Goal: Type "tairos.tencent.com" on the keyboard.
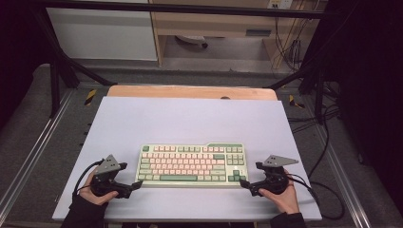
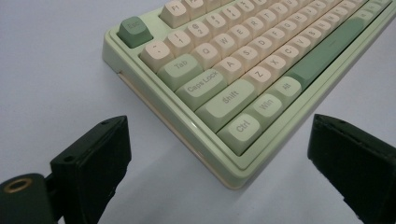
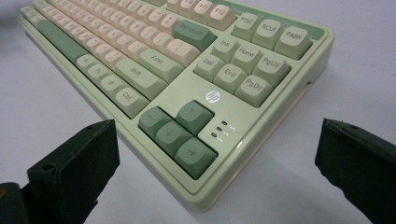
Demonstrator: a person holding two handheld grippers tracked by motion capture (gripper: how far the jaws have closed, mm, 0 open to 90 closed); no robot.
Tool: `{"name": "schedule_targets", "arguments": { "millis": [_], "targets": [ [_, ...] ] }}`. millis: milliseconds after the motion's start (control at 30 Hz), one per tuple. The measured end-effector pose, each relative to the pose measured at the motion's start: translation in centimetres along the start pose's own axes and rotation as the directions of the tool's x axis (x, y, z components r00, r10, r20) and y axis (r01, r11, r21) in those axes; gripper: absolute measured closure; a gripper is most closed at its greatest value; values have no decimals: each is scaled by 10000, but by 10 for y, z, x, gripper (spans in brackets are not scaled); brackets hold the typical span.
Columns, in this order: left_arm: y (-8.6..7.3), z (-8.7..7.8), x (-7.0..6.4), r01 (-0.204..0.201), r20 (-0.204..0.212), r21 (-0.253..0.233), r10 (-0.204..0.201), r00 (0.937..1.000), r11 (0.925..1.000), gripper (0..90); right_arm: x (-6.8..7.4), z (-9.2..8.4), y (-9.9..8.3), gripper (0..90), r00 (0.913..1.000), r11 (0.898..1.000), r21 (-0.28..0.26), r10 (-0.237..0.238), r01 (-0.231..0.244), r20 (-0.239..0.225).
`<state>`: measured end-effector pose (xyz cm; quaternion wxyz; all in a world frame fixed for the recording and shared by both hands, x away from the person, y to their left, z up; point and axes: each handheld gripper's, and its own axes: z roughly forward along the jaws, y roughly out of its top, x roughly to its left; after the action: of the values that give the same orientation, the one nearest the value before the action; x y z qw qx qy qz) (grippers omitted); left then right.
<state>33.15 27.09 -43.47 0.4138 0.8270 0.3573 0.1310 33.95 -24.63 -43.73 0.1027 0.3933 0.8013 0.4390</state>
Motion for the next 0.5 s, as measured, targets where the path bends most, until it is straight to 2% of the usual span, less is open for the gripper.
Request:
{"name": "schedule_targets", "arguments": {
  "millis": [500],
  "targets": [
    [2,0,-2,-22,20,-15,22,10000,10000,66,1,0,0,4,10000,10000,28,-15,15,-27]
  ]
}}
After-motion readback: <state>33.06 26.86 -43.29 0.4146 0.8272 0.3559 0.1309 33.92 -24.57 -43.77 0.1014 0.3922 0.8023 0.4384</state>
